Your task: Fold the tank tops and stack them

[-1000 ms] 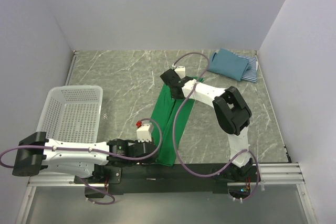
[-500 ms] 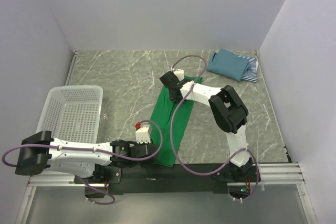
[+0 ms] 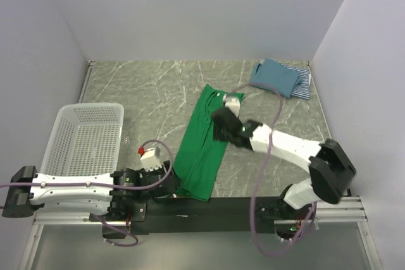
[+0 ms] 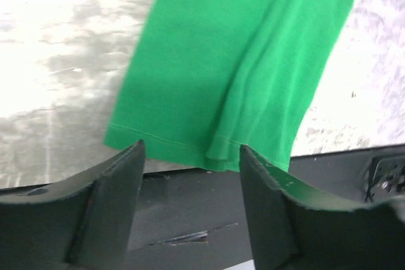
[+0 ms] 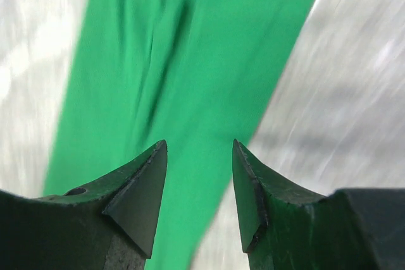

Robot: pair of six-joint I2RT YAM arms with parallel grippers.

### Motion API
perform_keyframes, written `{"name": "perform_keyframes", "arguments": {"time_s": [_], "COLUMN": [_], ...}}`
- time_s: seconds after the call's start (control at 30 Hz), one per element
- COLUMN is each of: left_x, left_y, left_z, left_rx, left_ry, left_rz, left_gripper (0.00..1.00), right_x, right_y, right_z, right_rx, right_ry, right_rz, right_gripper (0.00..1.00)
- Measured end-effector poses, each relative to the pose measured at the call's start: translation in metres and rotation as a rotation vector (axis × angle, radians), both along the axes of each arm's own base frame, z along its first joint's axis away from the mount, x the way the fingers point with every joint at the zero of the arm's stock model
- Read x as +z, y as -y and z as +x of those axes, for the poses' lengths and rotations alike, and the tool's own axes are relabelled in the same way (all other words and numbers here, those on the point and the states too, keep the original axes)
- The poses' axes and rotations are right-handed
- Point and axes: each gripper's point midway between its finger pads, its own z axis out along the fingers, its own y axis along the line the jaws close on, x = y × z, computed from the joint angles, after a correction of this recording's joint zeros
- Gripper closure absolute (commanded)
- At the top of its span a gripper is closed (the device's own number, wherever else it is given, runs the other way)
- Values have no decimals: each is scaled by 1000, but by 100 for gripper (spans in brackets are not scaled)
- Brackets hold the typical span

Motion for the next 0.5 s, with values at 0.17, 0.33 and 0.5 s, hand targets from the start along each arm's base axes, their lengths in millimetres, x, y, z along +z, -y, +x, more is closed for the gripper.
{"name": "perform_keyframes", "arguments": {"time_s": [0.17, 0.33, 0.5], "left_x": [-14, -27, -41], "left_y": [-20, -32, -40], "left_z": [-2, -3, -3], "left_rx": [61, 107, 151], "left_ry": [-21, -47, -75], "left_rz": [-45, -54, -53], "left_gripper": [31, 17, 21], "right_x": [-42, -69, -71], "right_y": [-16, -13, -23], "right_z": [-106, -172, -209], "right_rx": [157, 183, 172], "right_ry": [-123, -232, -288], "right_rz": [66, 170, 311], "right_gripper": [46, 43, 43]}}
